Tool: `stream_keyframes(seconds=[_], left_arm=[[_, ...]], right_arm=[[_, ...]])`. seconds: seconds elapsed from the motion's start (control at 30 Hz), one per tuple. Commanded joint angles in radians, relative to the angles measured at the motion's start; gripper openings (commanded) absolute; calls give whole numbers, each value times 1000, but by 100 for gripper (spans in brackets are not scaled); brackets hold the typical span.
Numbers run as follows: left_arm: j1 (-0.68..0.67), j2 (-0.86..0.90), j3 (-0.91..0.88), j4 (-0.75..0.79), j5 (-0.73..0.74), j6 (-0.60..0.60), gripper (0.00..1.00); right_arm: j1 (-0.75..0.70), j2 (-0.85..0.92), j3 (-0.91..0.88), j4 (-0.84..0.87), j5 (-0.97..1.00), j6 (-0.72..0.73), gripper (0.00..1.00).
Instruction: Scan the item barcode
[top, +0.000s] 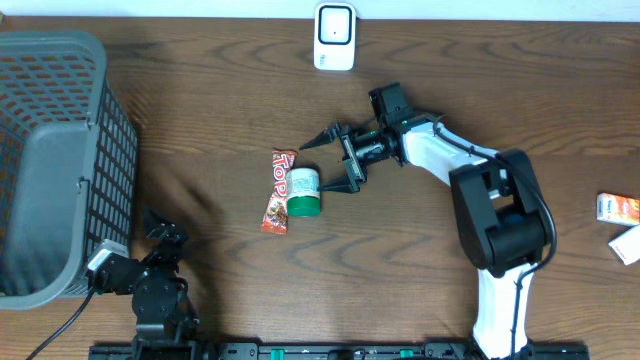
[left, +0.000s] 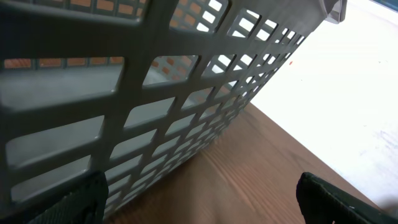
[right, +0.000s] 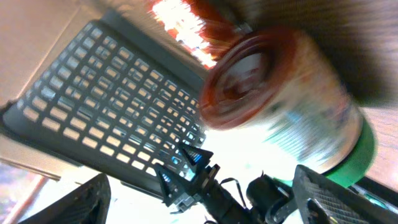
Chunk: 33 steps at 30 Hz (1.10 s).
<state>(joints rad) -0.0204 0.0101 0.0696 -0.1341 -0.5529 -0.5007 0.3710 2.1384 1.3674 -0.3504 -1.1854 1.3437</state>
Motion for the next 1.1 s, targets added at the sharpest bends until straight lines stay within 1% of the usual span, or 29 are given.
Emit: stream_keyframes(seconds=[0.0, 0.1, 0.2, 0.33, 0.4, 0.43, 0.5, 0.53, 0.57, 0.7, 0.77, 0.87, 1.07], left_arm=[[3, -6, -18, -22, -16, 2, 97], [3, -6, -18, -22, -16, 2, 97], [3, -6, -18, -22, -16, 2, 97], [3, -6, -18, -22, -16, 2, 97], [3, -6, -18, -22, -16, 2, 97], [3, -6, -18, -22, -16, 2, 97], [3, -6, -18, -22, -16, 2, 97], [3, -6, -18, -22, -16, 2, 97], [3, -6, -18, -22, -16, 2, 97], [3, -6, -18, -22, -16, 2, 97], [3, -6, -18, -22, -16, 2, 97], [3, -6, -18, -22, -16, 2, 97], [3, -6, -18, -22, -16, 2, 97]], right_arm=[[-3, -142, 28, -1, 47, -74, 89], [2, -231, 28, -61, 122, -146, 89], [20, -332, 28, -211, 292, -263, 89], [91, -461, 28, -426, 730, -487, 90], [156, -502, 28, -486, 966, -606, 98], [194, -515, 28, -503, 1068, -669, 99], [270, -518, 28, -520, 1183, -777, 99], [307, -517, 28, -528, 1209, -792, 99], [340, -515, 27, -535, 1225, -771, 99], [438, -488, 26, -543, 1287, -583, 99], [462, -457, 26, -552, 1318, -484, 99], [475, -391, 26, -542, 1321, -381, 99], [480, -261, 26, -475, 1228, -319, 98]])
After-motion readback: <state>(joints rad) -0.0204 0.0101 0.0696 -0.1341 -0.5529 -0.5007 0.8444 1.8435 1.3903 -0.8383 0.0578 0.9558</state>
